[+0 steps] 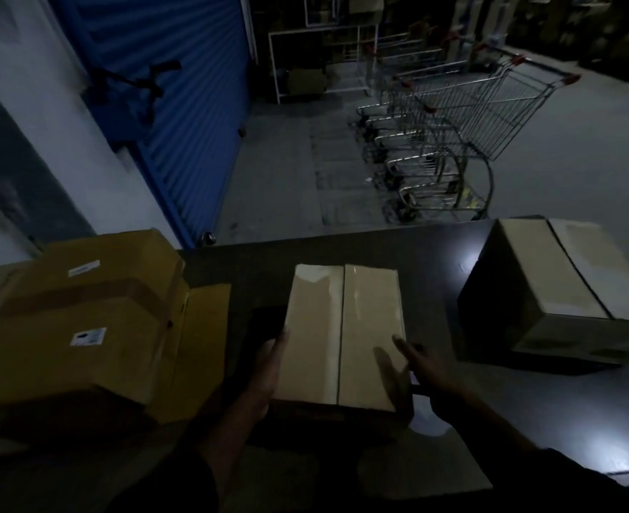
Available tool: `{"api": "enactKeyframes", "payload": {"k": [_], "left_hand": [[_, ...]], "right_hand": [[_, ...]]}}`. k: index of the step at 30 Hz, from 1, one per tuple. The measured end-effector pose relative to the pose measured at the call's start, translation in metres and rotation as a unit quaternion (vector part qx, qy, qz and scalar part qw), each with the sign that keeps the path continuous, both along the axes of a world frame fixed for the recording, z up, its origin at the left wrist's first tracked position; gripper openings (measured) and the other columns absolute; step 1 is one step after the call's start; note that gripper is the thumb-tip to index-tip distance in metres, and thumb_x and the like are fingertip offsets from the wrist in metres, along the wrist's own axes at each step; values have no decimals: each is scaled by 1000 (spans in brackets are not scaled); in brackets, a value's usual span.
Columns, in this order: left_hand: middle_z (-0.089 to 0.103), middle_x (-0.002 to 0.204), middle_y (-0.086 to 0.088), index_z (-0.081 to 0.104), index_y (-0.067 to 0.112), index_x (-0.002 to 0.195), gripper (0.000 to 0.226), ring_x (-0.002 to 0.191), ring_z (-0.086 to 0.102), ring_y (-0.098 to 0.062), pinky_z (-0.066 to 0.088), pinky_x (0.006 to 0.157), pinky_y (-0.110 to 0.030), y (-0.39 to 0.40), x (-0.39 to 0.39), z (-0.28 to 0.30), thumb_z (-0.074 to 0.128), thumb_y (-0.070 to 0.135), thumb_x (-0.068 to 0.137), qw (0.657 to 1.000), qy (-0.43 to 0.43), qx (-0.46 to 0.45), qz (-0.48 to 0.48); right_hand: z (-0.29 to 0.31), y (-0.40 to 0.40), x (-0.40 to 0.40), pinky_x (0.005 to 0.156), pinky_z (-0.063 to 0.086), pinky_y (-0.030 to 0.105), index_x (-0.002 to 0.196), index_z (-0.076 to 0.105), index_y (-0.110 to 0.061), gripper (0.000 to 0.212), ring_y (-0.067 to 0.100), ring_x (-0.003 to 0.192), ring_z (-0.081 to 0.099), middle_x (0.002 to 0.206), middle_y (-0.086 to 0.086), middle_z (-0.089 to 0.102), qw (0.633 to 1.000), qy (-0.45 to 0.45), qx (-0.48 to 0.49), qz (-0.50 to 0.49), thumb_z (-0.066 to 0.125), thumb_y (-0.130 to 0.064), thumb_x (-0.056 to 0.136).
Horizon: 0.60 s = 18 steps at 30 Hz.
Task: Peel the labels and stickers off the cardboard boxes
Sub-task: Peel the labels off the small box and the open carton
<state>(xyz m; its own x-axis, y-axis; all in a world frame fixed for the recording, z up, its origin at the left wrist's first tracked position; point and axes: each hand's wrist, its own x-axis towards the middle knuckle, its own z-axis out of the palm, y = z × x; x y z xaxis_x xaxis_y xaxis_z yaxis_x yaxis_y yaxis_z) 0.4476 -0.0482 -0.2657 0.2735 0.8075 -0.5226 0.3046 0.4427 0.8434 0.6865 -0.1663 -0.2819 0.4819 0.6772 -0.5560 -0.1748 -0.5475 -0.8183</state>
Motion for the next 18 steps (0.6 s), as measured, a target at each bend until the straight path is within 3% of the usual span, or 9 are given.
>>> {"api": "enactKeyframes", "payload": {"k": [2, 4, 7, 8, 11, 13, 15, 18], "left_hand": [[46, 144, 0, 40, 18, 148, 66, 136, 41, -27, 35, 98, -32, 0, 11, 1, 46, 57, 96, 999, 40, 21, 10], [39, 153, -5, 34, 17, 151, 75, 139, 39, -28, 36, 101, -35, 7, 20, -1, 51, 61, 92, 996, 83, 23, -3], [52, 142, -2, 41, 27, 147, 110, 123, 54, -28, 45, 104, -43, 23, 27, -15, 56, 91, 59, 992, 119, 34, -19], [58, 135, 0, 44, 30, 144, 114, 116, 58, -26, 48, 101, -46, 27, 27, -20, 56, 94, 51, 991, 128, 34, -21], [60, 130, 1, 45, 32, 143, 93, 111, 60, -24, 50, 97, -50, 29, 32, -9, 56, 84, 67, 993, 102, 58, -13], [57, 134, 0, 41, 33, 146, 85, 114, 59, -24, 50, 97, -49, 29, 38, 10, 53, 79, 76, 992, 81, 92, 10], [56, 136, -1, 42, 35, 144, 73, 116, 58, -24, 49, 98, -50, 39, 39, 12, 45, 77, 84, 990, 31, 116, 72], [60, 134, 6, 53, 51, 128, 71, 120, 58, -23, 44, 101, -54, 61, 36, 12, 32, 93, 74, 980, -31, 118, 160]], "right_hand": [[3, 3, 4, 68, 51, 34, 106, 57, -29, 29, 18, 90, 61, 102, 1, 62, 999, 22, -10, 37, 61, -53, 91], [1, 10, 6, 72, 53, 34, 99, 53, -37, 22, 14, 92, 61, 106, -3, 63, 998, 23, -2, 66, 64, -53, 89], [-22, 20, 14, 90, 54, 36, 121, 52, -37, 48, 12, 103, 62, 120, -7, 64, 991, -59, 41, 116, 74, -51, 81], [-27, 21, 14, 89, 54, 34, 127, 49, -37, 57, 12, 107, 62, 120, -10, 64, 989, -72, 51, 123, 76, -51, 78], [-25, 25, 21, 80, 54, 25, 133, 46, -35, 62, 5, 104, 61, 119, -13, 63, 987, -53, 97, 118, 78, -42, 80], [-16, 31, 30, 88, 56, 34, 140, 44, -32, 70, 10, 113, 62, 131, -6, 61, 981, -64, 135, 120, 79, -38, 80], [-4, 39, 34, 98, 51, 38, 146, 38, -32, 77, 11, 124, 53, 142, -7, 50, 960, -159, 194, 123, 77, -38, 80], [14, 52, 35, 96, 39, 24, 148, 37, -21, 72, 12, 122, 41, 136, -5, 36, 921, -311, 226, 71, 72, -15, 86]]}}
